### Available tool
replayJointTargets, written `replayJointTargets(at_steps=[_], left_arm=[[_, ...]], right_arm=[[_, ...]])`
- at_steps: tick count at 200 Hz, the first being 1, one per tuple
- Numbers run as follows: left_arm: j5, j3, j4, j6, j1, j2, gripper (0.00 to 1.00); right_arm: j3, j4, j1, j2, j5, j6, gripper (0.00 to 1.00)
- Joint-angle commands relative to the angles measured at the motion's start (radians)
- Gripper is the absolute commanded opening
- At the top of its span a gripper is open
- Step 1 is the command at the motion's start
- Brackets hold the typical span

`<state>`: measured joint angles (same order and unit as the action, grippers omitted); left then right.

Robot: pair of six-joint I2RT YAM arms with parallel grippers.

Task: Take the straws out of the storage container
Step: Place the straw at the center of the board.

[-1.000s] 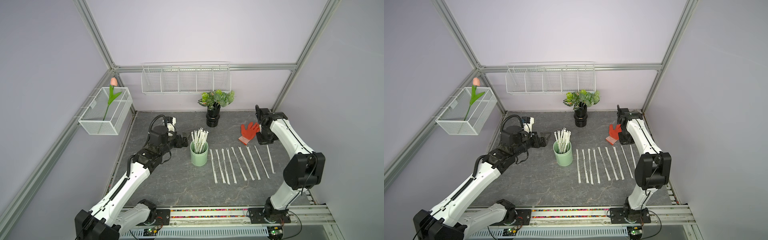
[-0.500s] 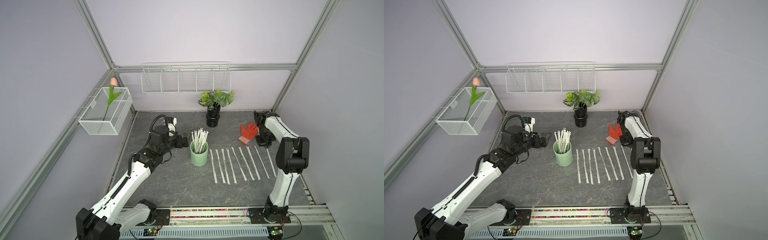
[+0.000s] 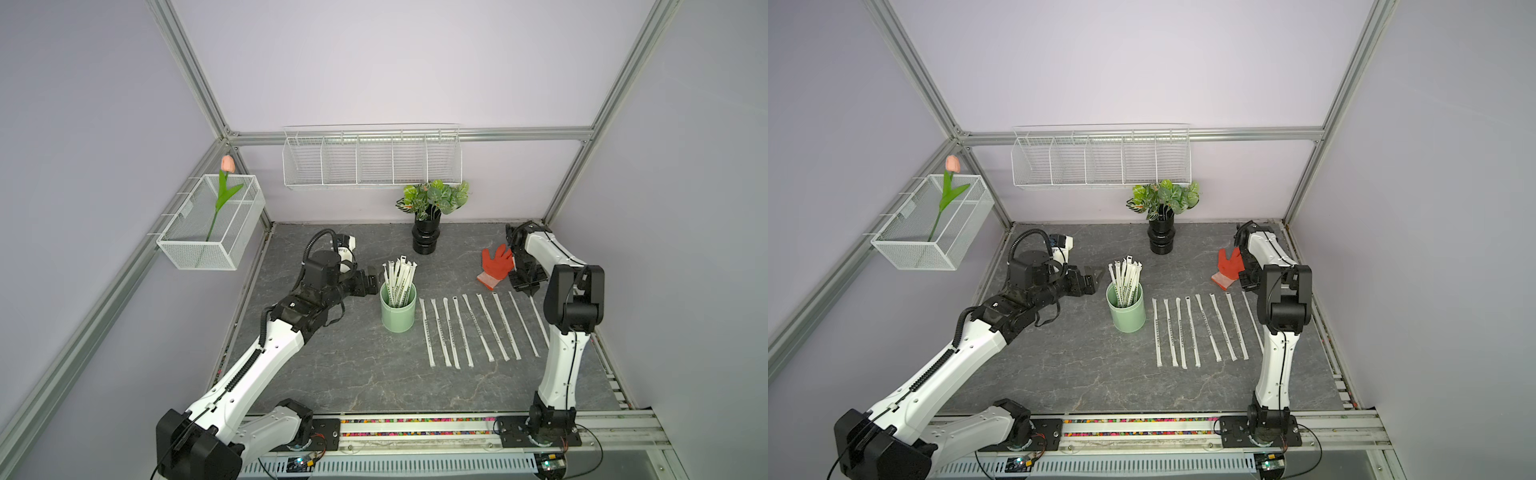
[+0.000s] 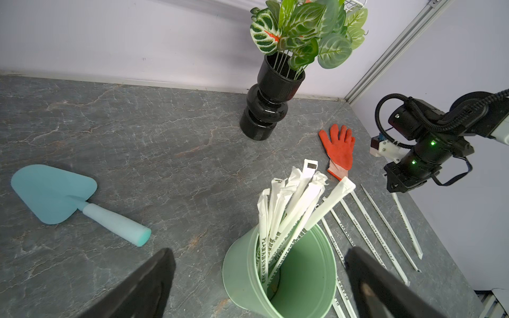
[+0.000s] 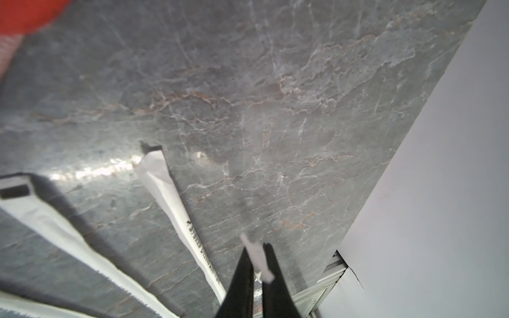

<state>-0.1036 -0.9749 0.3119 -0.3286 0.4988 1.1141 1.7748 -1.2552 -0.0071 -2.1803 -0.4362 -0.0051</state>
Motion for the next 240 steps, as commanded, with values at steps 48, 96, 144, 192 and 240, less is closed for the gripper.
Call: replayJointTargets(at_steps=[48,96,144,192,240], left_arm=[[-0.011,-0.014,0.0,0.013,0.005,0.008,1.0],[-0.01,-0.013,0.001,0.012,0.005,0.011,1.0],[-0.01,-0.014,0.001,0.011,0.004,0.01,1.0],[-0.016,-0.012,-0.005,0.002,0.005,-0.004,1.0],[-0.011,-0.008,-0.008,-0.003,0.005,-0.023,1.0]], right_arm=[[0.058,0.005,-0.01,-0.069,0.031,-0.004,0.13],[0.065,0.005,-0.011,-0.082,0.028,-0.007,0.16],[0.052,0.011,-0.01,-0.029,0.048,0.008,0.17],[-0.013,0.03,0.026,0.191,0.127,0.045,0.21],[-0.109,0.149,0.195,0.515,0.332,0.149,0.27]])
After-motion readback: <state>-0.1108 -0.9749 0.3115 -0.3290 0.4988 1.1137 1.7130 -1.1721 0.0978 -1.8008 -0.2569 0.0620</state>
